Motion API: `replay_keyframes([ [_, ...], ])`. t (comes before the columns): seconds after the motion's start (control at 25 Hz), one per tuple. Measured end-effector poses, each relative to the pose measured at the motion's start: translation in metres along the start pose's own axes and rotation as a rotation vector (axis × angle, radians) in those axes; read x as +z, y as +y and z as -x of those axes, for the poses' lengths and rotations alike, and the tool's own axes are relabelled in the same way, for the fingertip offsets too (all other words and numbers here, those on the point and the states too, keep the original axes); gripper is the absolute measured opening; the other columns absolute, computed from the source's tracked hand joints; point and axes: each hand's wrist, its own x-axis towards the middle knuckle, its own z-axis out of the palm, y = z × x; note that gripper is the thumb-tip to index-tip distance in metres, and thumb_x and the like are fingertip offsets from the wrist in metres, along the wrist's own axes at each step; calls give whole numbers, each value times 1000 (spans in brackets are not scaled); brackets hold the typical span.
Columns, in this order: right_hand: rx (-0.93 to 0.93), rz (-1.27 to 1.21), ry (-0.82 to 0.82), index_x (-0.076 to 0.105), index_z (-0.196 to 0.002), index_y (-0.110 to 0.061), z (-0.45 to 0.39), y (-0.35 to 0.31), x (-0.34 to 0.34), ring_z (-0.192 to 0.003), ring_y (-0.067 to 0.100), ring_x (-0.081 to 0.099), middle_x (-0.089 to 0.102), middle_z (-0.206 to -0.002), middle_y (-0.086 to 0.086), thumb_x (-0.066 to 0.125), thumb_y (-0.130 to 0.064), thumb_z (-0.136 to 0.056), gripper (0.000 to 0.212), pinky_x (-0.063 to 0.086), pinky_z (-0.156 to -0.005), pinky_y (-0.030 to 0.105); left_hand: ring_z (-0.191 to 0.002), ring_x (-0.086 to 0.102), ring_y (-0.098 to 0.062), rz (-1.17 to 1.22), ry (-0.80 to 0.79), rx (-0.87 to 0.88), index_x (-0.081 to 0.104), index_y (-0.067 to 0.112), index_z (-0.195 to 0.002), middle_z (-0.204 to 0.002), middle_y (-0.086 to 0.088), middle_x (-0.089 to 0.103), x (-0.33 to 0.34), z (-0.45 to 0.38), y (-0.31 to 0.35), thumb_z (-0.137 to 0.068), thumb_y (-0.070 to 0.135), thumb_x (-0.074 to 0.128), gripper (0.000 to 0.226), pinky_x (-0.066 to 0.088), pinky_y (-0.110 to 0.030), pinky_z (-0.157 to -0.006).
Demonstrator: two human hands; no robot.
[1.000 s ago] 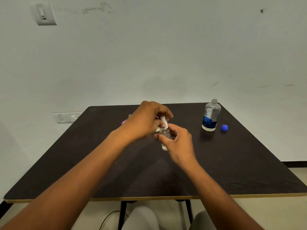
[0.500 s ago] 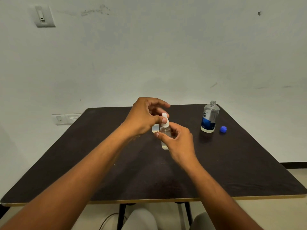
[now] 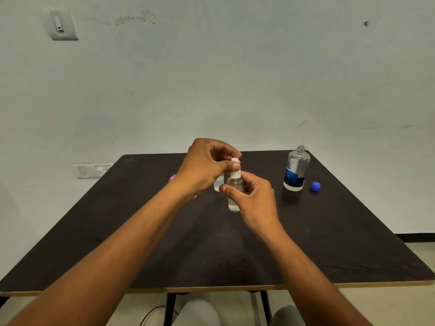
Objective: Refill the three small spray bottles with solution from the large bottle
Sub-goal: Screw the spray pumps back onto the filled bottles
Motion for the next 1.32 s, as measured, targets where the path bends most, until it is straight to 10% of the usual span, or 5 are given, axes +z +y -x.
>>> replay_keyframes([
  [0.16,5,-35,14,74,-108,-33,-2,-2,-2,-91,1,69,75,-93,-18,83,-30,-83,26,51,-71,13,-103,75,-12,145,-163,-13,72,11,-121,-106,0,80,-8,-1,2,-93,-4,67,32,60,-26,-89],
  [0.4,17,-21,13,74,-113,-31,-4,-4,-1,-89,4,71,76,-91,-13,83,-32,-84,31,56,-70,16,-78,73,-16,-75,99,2,77,19,-97,-85,0,74,7,5,3,-73,20,92,28,62,-24,-68],
  [1.16,33,-159,-227,76,-112,-23,-3,-12,-20,-104,15,72,77,-106,-3,78,-25,-89,23,56,-97,39,-92,77,-12,11,-172,14,69,21,-122,-94,1,80,-13,5,15,-80,-2,81,50,59,-18,-73],
  [1.32,23,-134,-117,76,-115,-25,-3,-15,-17,-105,10,71,77,-107,-6,81,-21,-86,29,57,-98,38,-82,73,-10,-133,-27,54,70,27,-120,-87,5,75,-4,6,13,-77,14,88,49,61,-23,-74],
])
